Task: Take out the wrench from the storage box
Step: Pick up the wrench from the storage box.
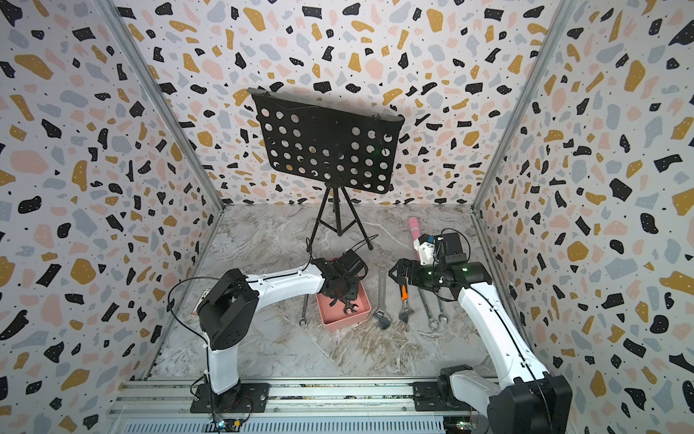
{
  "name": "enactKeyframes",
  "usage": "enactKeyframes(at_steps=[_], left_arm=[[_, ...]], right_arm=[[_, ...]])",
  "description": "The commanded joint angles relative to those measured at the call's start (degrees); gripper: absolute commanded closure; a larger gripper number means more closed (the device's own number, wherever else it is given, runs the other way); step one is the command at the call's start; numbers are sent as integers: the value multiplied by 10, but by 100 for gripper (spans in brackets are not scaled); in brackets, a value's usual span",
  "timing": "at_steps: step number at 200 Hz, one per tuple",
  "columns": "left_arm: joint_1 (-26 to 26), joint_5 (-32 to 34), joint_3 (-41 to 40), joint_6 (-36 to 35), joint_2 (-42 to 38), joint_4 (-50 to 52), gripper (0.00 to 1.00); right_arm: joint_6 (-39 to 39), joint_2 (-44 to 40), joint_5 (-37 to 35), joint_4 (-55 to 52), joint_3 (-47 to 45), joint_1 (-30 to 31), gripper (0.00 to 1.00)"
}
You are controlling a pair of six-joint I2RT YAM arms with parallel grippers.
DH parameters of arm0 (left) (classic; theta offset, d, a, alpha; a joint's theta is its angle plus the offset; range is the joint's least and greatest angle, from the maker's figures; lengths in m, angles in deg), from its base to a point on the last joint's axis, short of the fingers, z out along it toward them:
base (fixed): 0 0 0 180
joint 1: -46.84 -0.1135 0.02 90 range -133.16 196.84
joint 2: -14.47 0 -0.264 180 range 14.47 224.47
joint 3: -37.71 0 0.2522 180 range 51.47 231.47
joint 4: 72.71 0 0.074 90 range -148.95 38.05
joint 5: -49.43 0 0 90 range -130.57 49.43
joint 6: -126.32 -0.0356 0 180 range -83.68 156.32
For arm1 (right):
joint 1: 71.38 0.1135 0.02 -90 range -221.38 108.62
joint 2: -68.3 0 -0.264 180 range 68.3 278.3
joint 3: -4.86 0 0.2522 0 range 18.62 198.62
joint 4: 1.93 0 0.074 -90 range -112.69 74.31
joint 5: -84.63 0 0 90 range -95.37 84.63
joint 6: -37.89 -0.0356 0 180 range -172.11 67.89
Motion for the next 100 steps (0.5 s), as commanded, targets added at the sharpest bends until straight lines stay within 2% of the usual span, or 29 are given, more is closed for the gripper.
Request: enactKeyframes(at_steps=[1,46,100], left_arm=[[3,-2,-1,2,19,-24,58],[2,25,-10,-14,40,-22,60],[-7,44,-38,-32,59,-12,72]], right_arm=[[11,-17,-5,-12,12,-5,0],[13,-17,-3,-11,10,-10,0],[12,-14,1,-12,10,-12,0]])
